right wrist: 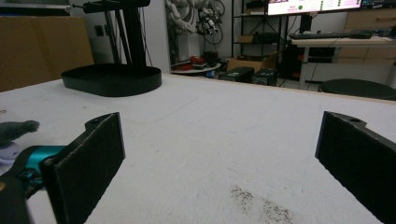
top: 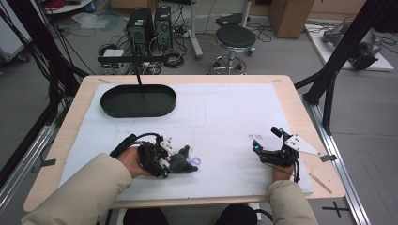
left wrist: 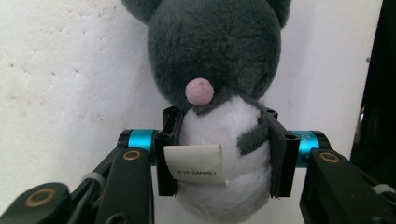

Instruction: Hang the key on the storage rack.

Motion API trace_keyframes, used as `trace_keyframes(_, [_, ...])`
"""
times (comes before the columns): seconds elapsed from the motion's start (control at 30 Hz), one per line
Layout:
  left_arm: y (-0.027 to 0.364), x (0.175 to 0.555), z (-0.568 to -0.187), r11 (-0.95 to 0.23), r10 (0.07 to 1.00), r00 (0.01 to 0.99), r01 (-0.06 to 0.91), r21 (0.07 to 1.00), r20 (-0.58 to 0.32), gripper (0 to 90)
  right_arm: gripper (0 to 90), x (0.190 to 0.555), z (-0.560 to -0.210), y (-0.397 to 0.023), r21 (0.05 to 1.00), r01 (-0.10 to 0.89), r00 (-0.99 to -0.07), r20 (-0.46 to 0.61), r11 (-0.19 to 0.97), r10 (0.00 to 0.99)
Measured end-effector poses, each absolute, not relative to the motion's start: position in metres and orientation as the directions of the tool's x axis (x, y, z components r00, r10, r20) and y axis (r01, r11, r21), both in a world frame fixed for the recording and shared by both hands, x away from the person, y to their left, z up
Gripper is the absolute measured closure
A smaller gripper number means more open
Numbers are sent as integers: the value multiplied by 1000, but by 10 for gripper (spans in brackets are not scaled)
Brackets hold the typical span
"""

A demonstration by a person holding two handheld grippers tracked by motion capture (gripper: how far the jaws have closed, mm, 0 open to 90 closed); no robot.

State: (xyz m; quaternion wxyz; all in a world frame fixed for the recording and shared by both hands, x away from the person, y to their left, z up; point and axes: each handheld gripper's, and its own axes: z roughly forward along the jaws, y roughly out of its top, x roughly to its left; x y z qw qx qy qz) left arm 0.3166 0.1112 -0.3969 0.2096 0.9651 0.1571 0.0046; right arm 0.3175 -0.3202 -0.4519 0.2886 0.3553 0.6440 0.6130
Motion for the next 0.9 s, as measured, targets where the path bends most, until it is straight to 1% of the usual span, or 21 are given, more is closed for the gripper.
trace_keyframes(0.13, [112, 317, -394, -851, 325, 944, 320, 417, -60, 569, 5, 318, -452, -320, 995, 104, -583, 65, -5, 810])
trace_keyframes(0.27, [119, 321, -387, -814, 363, 930, 344, 468, -52, 569, 5, 318, -452, -320, 994, 105, -582, 65, -4, 811])
trace_keyframes(0.33, [128, 323, -378, -774, 398, 916, 361, 520, -43, 569, 5, 318, -452, -320, 994, 106, -582, 66, -5, 811])
trace_keyframes(0.37, [128, 323, -378, -774, 398, 916, 361, 520, -43, 569, 5, 318, -452, -320, 994, 106, -582, 66, -5, 811])
trace_keyframes(0.4, [136, 325, -370, -746, 425, 904, 376, 550, -41, 569, 5, 318, -452, -320, 994, 107, -582, 67, -5, 810])
trace_keyframes(0.5, [144, 327, -364, -719, 450, 892, 387, 577, -38, 569, 5, 318, -452, -320, 994, 108, -582, 68, -5, 810])
trace_keyframes(0.63, [161, 332, -351, -660, 519, 855, 413, 628, -17, 568, 5, 317, -452, -320, 994, 113, -583, 70, -4, 810])
trace_keyframes(0.67, [169, 334, -346, -616, 559, 829, 427, 662, -15, 569, 5, 317, -452, -320, 994, 112, -584, 69, -4, 809])
trace_keyframes(0.73, [173, 335, -342, -607, 572, 820, 430, 669, -9, 569, 5, 317, -452, -320, 994, 111, -584, 67, -3, 809])
trace_keyframes(0.8, [182, 337, -336, -589, 606, 795, 438, 679, 13, 569, 5, 317, -452, -320, 994, 110, -584, 66, -2, 809])
trace_keyframes(0.9, [195, 340, -326, -545, 653, 757, 455, 705, 16, 569, 5, 318, -452, -320, 994, 107, -582, 63, 0, 810])
